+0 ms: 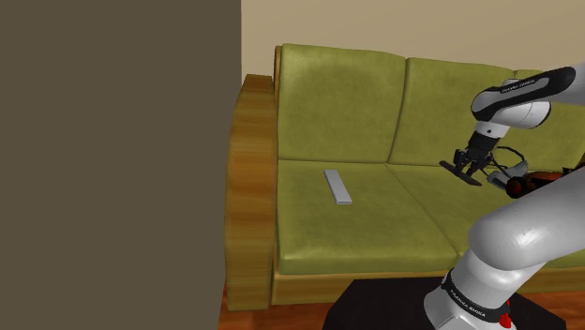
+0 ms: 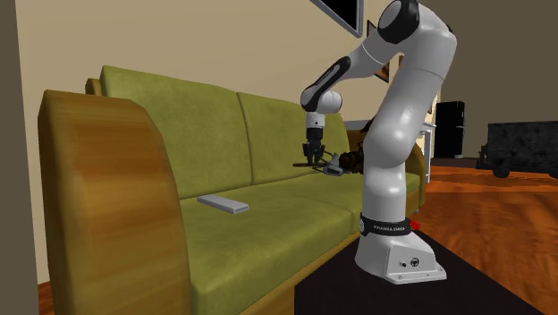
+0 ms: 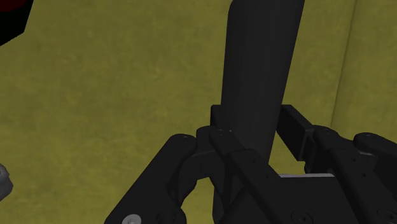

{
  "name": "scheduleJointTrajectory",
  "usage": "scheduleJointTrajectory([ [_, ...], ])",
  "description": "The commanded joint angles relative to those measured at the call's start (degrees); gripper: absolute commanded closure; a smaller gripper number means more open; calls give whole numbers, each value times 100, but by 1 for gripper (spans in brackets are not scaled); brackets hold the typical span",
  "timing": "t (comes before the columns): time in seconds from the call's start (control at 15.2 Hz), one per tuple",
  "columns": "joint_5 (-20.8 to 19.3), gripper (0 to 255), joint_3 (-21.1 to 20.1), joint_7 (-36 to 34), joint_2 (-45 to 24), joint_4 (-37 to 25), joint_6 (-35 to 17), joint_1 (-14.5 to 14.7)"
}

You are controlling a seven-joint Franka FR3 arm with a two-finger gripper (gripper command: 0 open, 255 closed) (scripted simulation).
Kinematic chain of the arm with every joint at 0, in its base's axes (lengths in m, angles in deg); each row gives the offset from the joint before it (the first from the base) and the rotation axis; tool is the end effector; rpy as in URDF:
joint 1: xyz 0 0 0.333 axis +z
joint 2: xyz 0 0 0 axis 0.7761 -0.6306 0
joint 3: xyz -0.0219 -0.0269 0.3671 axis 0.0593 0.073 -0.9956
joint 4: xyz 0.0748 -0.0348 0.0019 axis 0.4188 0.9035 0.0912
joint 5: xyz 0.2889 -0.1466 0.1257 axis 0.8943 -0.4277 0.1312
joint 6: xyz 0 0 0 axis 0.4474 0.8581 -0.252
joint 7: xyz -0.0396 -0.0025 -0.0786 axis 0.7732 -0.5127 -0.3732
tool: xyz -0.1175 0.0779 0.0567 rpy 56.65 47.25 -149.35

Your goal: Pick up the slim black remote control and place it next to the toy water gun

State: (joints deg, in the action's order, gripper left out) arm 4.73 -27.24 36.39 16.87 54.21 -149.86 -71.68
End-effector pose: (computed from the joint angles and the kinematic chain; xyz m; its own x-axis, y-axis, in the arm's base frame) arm 0.1028 -0.3823 0.4314 0.7149 -0.6990 -0.0180 -0.6984 -0.7124 -0.0687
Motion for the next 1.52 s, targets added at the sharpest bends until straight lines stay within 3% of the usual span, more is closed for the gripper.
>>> scheduleJointTrajectory([
  [0.0,32,255,88,51,-107,79,-183,36],
  [0.73,423,255,605,440,-841,517,-1244,347],
  [1.25,424,255,604,441,-842,517,-1244,345],
  [1.32,424,0,604,441,-842,517,-1244,345],
  [1.45,424,0,604,441,-842,517,-1244,346],
])
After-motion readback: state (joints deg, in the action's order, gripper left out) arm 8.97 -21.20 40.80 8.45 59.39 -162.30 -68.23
